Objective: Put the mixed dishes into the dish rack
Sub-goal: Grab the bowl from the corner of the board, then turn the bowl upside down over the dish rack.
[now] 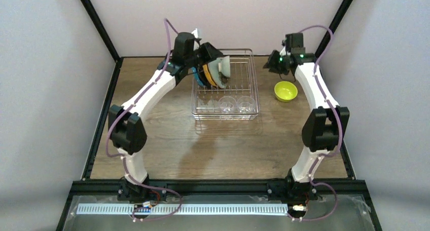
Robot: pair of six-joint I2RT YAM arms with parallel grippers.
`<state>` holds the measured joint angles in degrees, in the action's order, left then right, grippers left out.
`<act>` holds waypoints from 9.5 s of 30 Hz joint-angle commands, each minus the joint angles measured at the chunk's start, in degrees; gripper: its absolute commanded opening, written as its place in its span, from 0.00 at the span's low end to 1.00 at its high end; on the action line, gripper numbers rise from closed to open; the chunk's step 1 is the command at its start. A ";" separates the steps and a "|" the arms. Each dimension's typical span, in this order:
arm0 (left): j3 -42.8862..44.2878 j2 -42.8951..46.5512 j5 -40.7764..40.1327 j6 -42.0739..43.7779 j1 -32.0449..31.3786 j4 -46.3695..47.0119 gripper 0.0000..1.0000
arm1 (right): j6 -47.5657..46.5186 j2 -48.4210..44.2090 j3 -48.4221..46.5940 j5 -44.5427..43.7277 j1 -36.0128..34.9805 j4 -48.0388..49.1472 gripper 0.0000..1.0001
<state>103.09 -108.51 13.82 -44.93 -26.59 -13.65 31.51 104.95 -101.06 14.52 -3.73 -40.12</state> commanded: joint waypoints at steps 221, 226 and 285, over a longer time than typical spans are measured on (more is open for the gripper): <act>-4.47 -1.31 2.31 -2.71 -0.04 7.18 0.96 | 18.24 32.45 -16.34 39.59 2.25 32.48 0.67; -4.57 -1.09 2.04 -2.67 -0.13 6.90 0.96 | 17.55 32.00 -16.53 39.32 2.34 31.87 0.67; -12.21 6.58 -3.23 -0.28 -0.66 5.77 0.96 | 6.70 20.70 -13.52 31.52 3.64 19.21 0.69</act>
<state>92.07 -104.38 12.88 -46.68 -27.05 -6.83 40.34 127.92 -114.04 46.65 -0.34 -18.55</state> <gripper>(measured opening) 0.963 0.692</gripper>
